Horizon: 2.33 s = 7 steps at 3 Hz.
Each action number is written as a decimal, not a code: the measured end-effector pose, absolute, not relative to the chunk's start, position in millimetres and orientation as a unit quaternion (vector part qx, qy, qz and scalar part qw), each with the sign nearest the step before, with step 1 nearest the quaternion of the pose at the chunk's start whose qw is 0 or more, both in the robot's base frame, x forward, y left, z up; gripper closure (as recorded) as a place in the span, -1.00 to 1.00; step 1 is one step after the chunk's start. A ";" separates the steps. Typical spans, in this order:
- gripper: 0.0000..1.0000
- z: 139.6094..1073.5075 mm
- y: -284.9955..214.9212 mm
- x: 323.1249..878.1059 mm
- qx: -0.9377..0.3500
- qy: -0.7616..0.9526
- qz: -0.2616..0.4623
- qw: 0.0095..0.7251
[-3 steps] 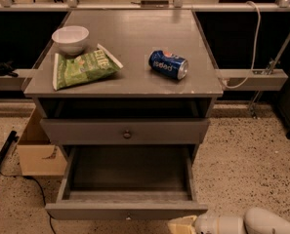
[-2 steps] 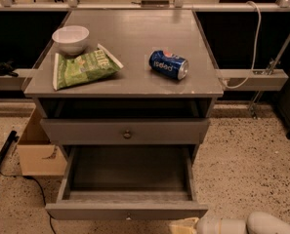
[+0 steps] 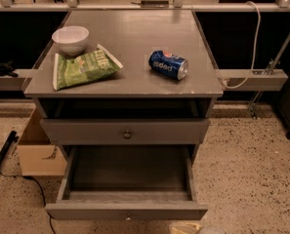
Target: Close middle drawer
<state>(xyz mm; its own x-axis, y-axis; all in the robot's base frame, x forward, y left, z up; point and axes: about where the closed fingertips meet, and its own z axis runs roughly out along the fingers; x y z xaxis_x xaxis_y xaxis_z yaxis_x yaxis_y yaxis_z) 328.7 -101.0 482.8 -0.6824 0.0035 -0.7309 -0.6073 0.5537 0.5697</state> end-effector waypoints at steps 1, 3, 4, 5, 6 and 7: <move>1.00 478.8 -92.2 325.0 -0.165 0.791 0.431 0.403; 1.00 477.5 -82.1 350.8 -0.184 0.781 0.430 0.414; 1.00 481.3 -81.8 351.3 -0.219 0.777 0.422 0.412; 1.00 485.3 -91.3 357.8 -0.267 0.775 0.417 0.394; 1.00 489.5 -97.2 361.1 -0.304 0.767 0.408 0.391; 1.00 489.0 -94.6 359.3 -0.304 0.769 0.402 0.393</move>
Offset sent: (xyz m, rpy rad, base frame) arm -0.0041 0.0043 0.0011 0.0404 -0.0589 -0.0632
